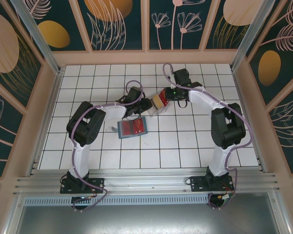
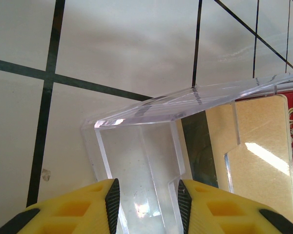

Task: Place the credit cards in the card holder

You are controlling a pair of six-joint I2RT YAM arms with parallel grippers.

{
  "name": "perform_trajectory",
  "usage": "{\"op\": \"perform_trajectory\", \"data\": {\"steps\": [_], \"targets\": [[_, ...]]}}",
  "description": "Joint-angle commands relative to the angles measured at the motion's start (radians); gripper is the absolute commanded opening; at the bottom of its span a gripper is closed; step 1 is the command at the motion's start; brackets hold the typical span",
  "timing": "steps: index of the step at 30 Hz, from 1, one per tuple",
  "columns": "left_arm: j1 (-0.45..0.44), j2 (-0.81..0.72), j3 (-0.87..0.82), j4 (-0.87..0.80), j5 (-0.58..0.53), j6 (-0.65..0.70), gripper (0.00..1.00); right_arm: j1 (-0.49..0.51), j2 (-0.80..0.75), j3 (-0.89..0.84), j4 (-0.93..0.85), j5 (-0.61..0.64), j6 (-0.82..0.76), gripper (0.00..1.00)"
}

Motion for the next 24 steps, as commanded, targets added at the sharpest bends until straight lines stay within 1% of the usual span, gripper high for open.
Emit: {"op": "perform_trajectory", "data": {"steps": [1,7,14,16,20,24], "targets": [[0.001,0.023,-0.026,-0.094,0.003,-0.005,0.39,-0.005,-0.047,0.023,-0.024,-0.002,-0.005,0.10],[0.001,0.017,-0.033,-0.093,0.002,-0.005,0.39,-0.009,-0.054,0.013,-0.009,-0.055,0.019,0.09],[0.001,-0.011,-0.028,-0.101,0.007,-0.004,0.39,-0.025,-0.117,-0.011,0.033,-0.159,0.058,0.09],[0.002,-0.035,-0.019,-0.114,0.008,0.000,0.40,-0.025,-0.140,-0.033,0.053,-0.188,0.067,0.09],[0.001,-0.095,0.008,-0.155,0.005,0.021,0.42,-0.028,-0.195,-0.100,0.119,-0.284,0.110,0.09],[0.002,-0.172,0.014,-0.211,-0.024,0.052,0.43,-0.027,-0.264,-0.193,0.188,-0.360,0.163,0.09]]}}
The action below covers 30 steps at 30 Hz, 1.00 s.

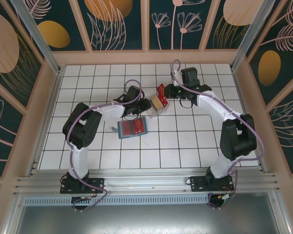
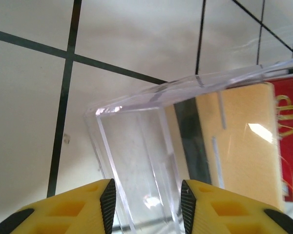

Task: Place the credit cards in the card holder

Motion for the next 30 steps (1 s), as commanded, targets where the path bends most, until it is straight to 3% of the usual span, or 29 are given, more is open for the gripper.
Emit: {"op": "perform_trajectory", "data": {"steps": [1,8,13,19,24,30], "targets": [[0.002,-0.102,0.012,-0.095,-0.043,0.049,0.43,-0.004,-0.077,-0.081,0.091,-0.116,0.069,0.09],[0.001,-0.290,-0.160,-0.189,-0.155,0.086,0.43,0.046,-0.176,-0.282,0.266,-0.205,0.228,0.07],[0.001,-0.447,-0.375,-0.194,-0.164,0.051,0.43,0.204,-0.191,-0.410,0.402,-0.106,0.330,0.07],[0.002,-0.531,-0.533,-0.217,-0.175,0.039,0.42,0.360,-0.092,-0.504,0.603,-0.011,0.474,0.07],[0.002,-0.574,-0.604,-0.235,-0.259,0.020,0.41,0.387,-0.001,-0.498,0.660,0.028,0.504,0.06],[0.002,-0.545,-0.655,-0.170,-0.254,0.006,0.39,0.387,0.076,-0.469,0.674,0.039,0.504,0.06]]}}
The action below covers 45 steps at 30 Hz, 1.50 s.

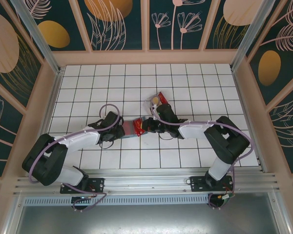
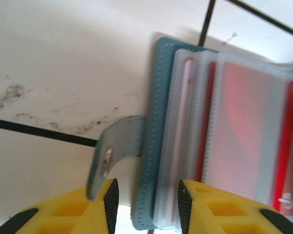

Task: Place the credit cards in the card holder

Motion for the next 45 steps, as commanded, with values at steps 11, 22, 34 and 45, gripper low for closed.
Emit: {"op": "perform_trajectory", "data": {"steps": [11,22,34,45], "targets": [[0.001,0.081,-0.037,0.069,0.002,-0.006,0.35,0.001,0.106,0.045,0.092,-0.020,0.021,0.06],[0.002,0.067,-0.032,0.069,0.016,-0.014,0.34,0.001,-0.017,-0.001,0.075,0.059,0.014,0.04],[0.001,0.068,-0.026,0.069,0.028,-0.012,0.34,0.002,0.076,0.023,0.121,0.003,0.036,0.05],[0.002,0.075,-0.023,0.072,0.033,-0.014,0.34,0.004,0.101,0.047,0.121,-0.022,0.034,0.04]]}}
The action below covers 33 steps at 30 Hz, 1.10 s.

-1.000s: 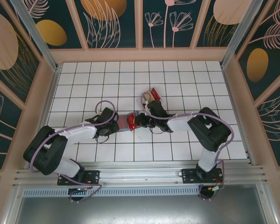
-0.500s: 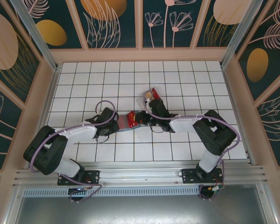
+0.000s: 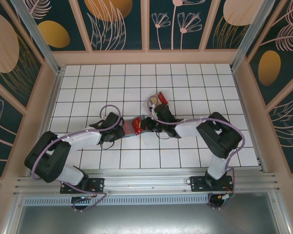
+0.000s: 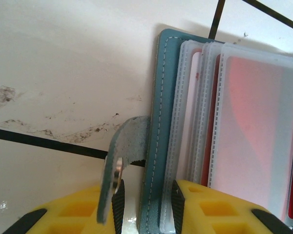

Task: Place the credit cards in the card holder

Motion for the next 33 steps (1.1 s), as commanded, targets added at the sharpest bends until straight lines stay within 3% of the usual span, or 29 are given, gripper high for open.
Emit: {"op": "perform_trajectory", "data": {"steps": [1,33], "targets": [[0.001,0.037,-0.015,0.017,0.030,-0.011,0.34,0.003,0.004,0.019,0.032,-0.024,0.012,0.05],[0.001,0.042,-0.003,0.013,0.028,-0.001,0.34,-0.011,0.118,0.113,0.011,-0.062,-0.038,0.05]]}}
